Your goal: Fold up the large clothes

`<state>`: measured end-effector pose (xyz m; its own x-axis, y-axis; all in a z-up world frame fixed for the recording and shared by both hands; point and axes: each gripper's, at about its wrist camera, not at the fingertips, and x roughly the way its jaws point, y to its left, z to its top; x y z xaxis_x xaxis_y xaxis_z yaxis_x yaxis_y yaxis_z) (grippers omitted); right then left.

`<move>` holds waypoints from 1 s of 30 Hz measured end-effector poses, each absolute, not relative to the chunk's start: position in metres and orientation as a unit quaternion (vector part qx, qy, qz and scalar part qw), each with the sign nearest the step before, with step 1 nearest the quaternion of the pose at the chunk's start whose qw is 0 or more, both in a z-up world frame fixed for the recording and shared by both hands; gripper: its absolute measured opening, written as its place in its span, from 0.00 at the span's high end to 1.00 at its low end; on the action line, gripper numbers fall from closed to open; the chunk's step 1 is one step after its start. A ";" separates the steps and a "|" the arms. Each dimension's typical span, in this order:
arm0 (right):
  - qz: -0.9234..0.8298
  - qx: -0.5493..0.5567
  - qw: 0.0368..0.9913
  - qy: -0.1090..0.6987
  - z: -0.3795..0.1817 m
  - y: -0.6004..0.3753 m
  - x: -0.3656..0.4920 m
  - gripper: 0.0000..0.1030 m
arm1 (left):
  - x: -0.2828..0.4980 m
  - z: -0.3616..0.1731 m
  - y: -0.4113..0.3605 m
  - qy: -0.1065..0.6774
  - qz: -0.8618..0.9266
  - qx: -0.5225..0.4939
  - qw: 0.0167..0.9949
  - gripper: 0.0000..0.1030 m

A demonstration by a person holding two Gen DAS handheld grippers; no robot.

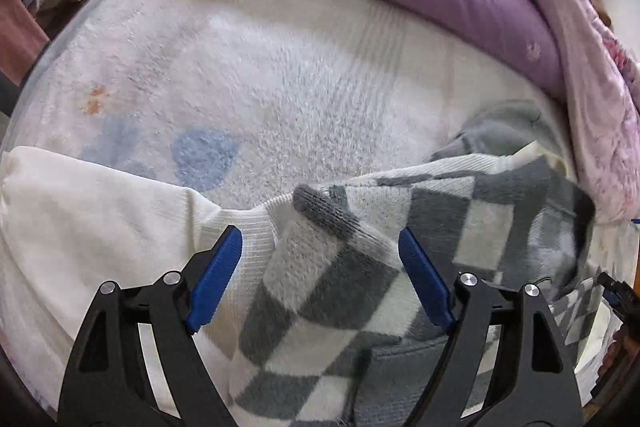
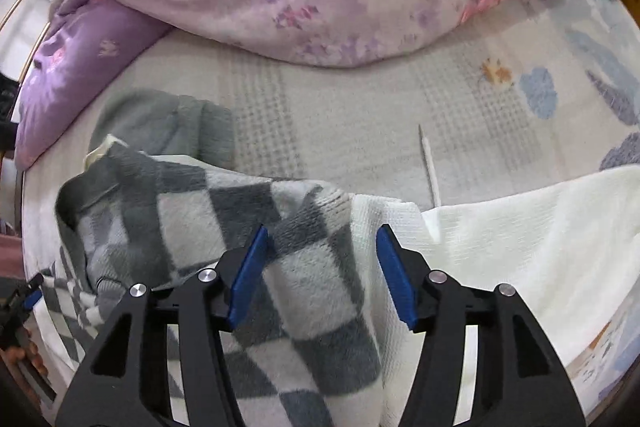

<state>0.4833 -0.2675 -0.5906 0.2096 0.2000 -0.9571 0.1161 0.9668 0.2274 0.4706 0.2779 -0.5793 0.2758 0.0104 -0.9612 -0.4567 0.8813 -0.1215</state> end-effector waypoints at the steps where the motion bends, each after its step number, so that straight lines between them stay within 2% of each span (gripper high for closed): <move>1: 0.031 0.130 0.762 0.634 -0.597 -0.267 0.486 0.48 | 0.472 -0.584 0.279 0.588 0.153 -0.196 0.770 0.21; 8: 0.052 0.162 0.732 0.660 -0.621 -0.269 0.498 0.48 | 0.480 -0.608 0.289 0.614 0.148 -0.203 0.749 0.23; 11: 0.053 0.171 0.725 0.665 -0.626 -0.272 0.503 0.48 | 0.486 -0.615 0.290 0.626 0.139 -0.200 0.740 0.37; 12: 0.052 0.173 0.729 0.661 -0.624 -0.272 0.503 0.55 | 0.488 -0.616 0.289 0.628 0.132 -0.202 0.740 0.49; 13: 0.053 0.172 0.731 0.658 -0.622 -0.272 0.502 0.60 | 0.489 -0.617 0.288 0.628 0.128 -0.201 0.741 0.54; 15: 0.059 0.164 0.733 0.658 -0.619 -0.269 0.500 0.70 | 0.493 -0.615 0.285 0.625 0.127 -0.191 0.746 0.70; 16: 0.059 0.156 0.738 0.654 -0.616 -0.267 0.499 0.72 | 0.493 -0.613 0.283 0.622 0.130 -0.186 0.749 0.73; 17: 0.058 0.151 0.745 0.647 -0.613 -0.266 0.496 0.74 | 0.490 -0.608 0.281 0.614 0.136 -0.182 0.756 0.81; 21: 0.056 0.166 0.774 0.609 -0.590 -0.268 0.480 0.80 | 0.468 -0.577 0.278 0.562 0.146 -0.206 0.788 0.84; 30: 0.116 0.217 0.826 0.507 -0.505 -0.280 0.411 0.81 | 0.403 -0.487 0.241 0.471 0.150 -0.211 0.843 0.85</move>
<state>0.4111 -0.2801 -0.5054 0.4588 0.4120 -0.7873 0.0292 0.8785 0.4768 0.4030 0.2414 -0.4866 0.5116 0.0538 -0.8575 -0.4512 0.8662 -0.2148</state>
